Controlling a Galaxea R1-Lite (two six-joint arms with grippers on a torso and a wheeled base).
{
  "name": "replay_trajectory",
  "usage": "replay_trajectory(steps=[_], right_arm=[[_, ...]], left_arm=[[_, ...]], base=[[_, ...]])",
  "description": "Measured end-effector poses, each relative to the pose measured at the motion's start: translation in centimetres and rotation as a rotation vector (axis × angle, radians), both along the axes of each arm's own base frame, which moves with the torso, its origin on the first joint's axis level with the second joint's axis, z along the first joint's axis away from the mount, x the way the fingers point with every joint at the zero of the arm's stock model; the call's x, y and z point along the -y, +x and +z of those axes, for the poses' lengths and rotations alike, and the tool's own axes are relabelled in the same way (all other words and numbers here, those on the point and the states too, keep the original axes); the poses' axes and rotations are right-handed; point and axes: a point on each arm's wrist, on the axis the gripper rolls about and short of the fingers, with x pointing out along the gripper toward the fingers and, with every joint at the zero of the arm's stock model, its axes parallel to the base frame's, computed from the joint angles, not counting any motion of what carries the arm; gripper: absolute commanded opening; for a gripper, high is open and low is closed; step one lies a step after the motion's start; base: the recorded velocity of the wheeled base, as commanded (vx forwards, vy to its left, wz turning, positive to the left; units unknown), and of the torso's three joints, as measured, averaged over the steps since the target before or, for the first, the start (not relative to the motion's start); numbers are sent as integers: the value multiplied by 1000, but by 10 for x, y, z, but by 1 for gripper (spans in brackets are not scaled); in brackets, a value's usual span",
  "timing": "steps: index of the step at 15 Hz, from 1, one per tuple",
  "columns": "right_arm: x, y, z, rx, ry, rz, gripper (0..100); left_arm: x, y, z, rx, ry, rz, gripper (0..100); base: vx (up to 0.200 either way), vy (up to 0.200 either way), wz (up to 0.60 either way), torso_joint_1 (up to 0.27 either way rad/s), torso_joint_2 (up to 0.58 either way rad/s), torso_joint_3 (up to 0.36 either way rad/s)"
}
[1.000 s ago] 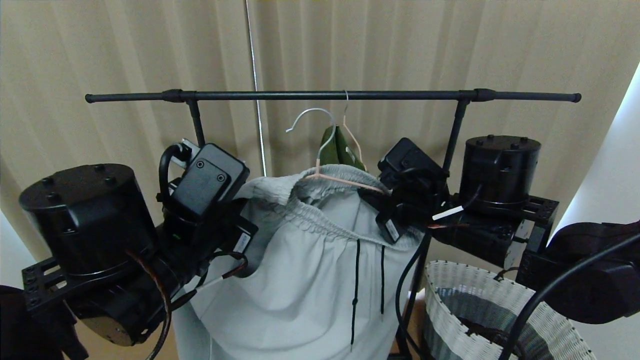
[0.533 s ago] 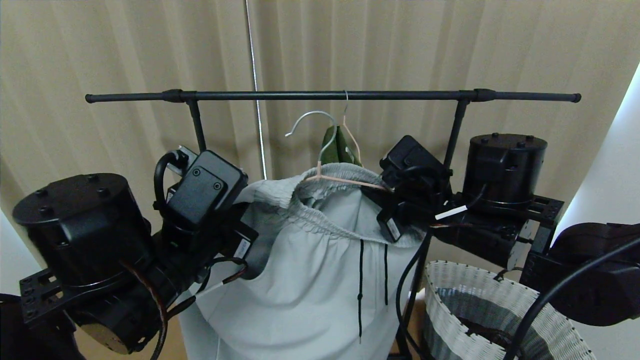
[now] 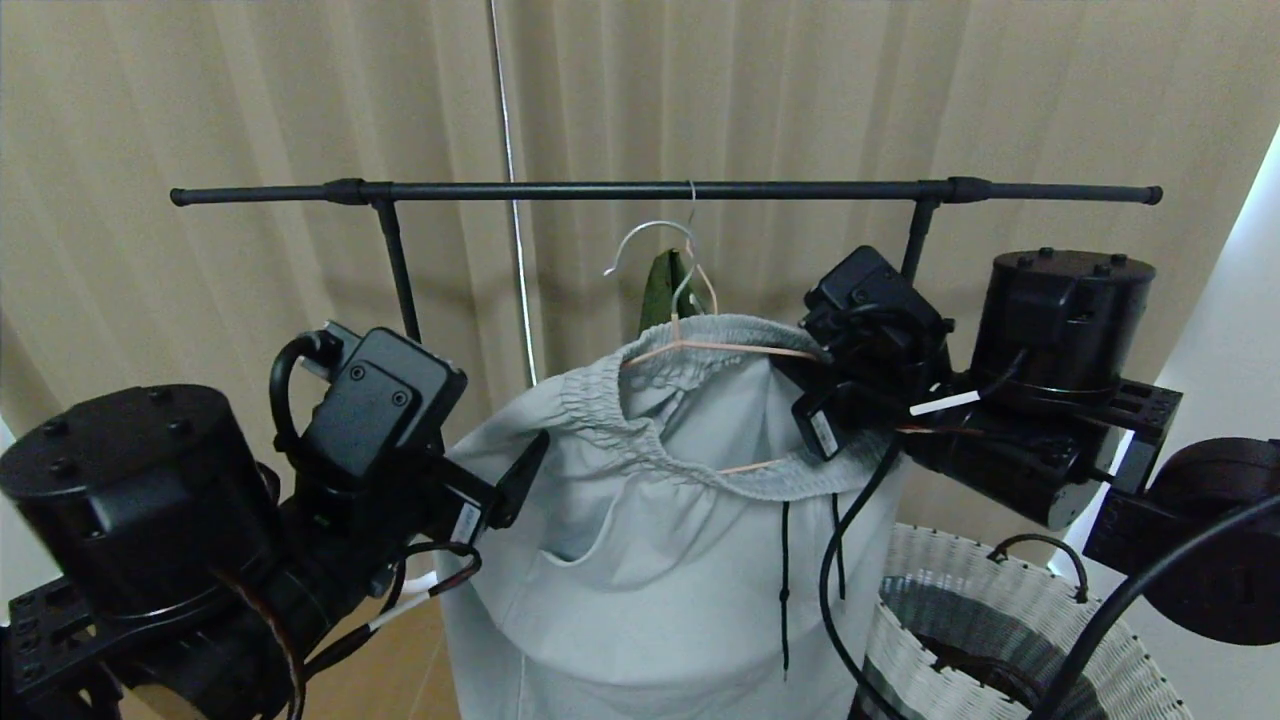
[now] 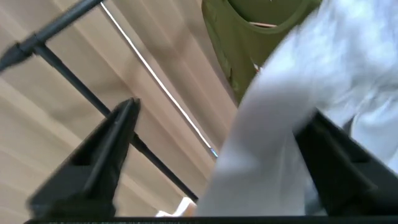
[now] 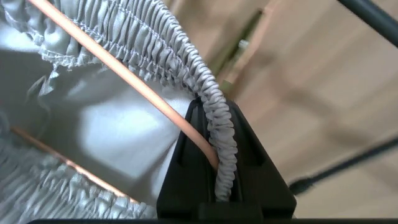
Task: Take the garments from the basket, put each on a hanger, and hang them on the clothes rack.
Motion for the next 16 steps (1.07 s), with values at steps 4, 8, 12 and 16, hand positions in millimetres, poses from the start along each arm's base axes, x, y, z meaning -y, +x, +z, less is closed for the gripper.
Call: replay_trajectory(steps=[4, 8, 12, 16], right_arm=[[25, -3, 6, 13, 15, -68, 0], [37, -15, 12, 19, 54, -84, 0], [39, -21, 19, 38, 70, -77, 0], [38, -24, 22, 47, 77, -65, 0]], left_arm=[[-15, -18, -15, -47, -40, 6, 100], [-25, -30, -41, -154, -49, 22, 100], [-19, -27, -52, -218, -96, 27, 100], [-7, -13, -51, -236, -164, 36, 100]], base=[[0, 0, 0, 0, 0, 0], [0, 0, 0, 0, 0, 0], [0, 0, 0, 0, 0, 0], [0, 0, 0, 0, 0, 0]])
